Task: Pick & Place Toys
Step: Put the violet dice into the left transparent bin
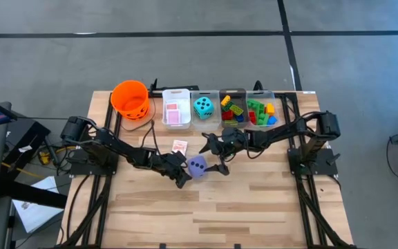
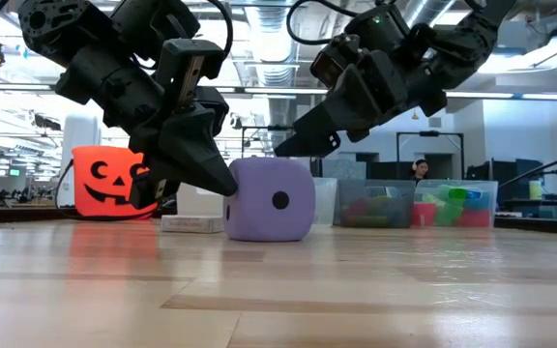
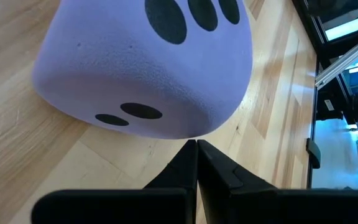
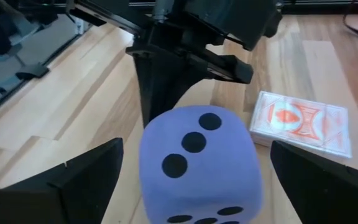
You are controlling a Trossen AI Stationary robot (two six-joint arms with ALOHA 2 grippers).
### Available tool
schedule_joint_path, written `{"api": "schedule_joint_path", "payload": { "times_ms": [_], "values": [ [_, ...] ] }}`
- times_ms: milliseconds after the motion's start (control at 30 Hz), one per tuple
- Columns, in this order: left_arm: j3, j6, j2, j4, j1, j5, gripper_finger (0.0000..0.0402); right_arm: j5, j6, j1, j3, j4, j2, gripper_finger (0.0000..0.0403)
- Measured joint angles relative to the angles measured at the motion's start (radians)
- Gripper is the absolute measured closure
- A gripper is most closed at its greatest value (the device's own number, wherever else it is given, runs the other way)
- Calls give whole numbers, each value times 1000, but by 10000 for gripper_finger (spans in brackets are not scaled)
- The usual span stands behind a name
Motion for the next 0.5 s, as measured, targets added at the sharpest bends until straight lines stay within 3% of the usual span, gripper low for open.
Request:
{"api": "schedule_joint_path", "payload": {
  "times_ms": [500],
  "values": [
    [0, 0, 0, 6, 0, -1, 401, 45, -18, 2, 0, -14, 0, 7]
  ]
}}
